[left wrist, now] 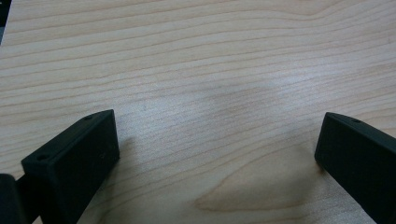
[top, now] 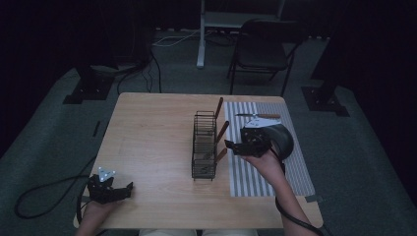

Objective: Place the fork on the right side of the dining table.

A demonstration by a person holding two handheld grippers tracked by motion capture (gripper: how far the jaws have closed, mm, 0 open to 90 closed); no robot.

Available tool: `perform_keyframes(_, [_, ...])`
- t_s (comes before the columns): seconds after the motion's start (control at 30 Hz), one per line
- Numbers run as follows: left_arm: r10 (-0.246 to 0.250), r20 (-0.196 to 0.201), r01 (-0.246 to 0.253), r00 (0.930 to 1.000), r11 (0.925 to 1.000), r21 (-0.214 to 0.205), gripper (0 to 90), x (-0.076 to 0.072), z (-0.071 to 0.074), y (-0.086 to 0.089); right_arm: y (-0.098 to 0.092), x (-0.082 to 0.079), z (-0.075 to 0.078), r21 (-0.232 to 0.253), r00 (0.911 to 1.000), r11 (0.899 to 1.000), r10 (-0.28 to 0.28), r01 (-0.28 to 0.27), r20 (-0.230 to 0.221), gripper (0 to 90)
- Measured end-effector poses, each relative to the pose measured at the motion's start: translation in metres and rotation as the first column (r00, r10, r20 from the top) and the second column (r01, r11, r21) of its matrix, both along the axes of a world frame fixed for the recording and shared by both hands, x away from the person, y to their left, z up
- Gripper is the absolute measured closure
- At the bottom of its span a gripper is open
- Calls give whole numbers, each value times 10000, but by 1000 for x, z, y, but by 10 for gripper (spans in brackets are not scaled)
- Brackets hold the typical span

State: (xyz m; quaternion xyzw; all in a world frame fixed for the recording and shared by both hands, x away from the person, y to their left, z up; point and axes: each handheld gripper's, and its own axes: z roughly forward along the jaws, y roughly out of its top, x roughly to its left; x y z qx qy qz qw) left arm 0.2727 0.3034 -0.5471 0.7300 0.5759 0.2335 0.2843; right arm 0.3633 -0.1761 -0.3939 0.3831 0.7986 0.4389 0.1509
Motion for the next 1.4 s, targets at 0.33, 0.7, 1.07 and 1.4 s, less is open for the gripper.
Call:
perform_keyframes(0.33, [11, 6, -11, 10000, 10000, -6, 0, 0, 0, 0, 23, 11, 15, 135, 9998, 9997, -209, 210, -41, 304])
perform_keyframes(0.7, [9, 5, -9, 10000, 10000, -8, 0, 0, 0, 0, 33, 16, 21, -10, 9992, 9995, -323, 323, -251, 576])
perform_keyframes(1.07, [3, 8, -3, 10000, 10000, -5, 0, 0, 0, 0, 34, 13, 27, 13, 9989, 10000, -59, 60, -464, 774])
perform_keyframes(1.4, [7, 6, -7, 10000, 10000, -8, 0, 0, 0, 0, 39, 7, 30, 118, 9987, 9994, 336, -332, -379, 811])
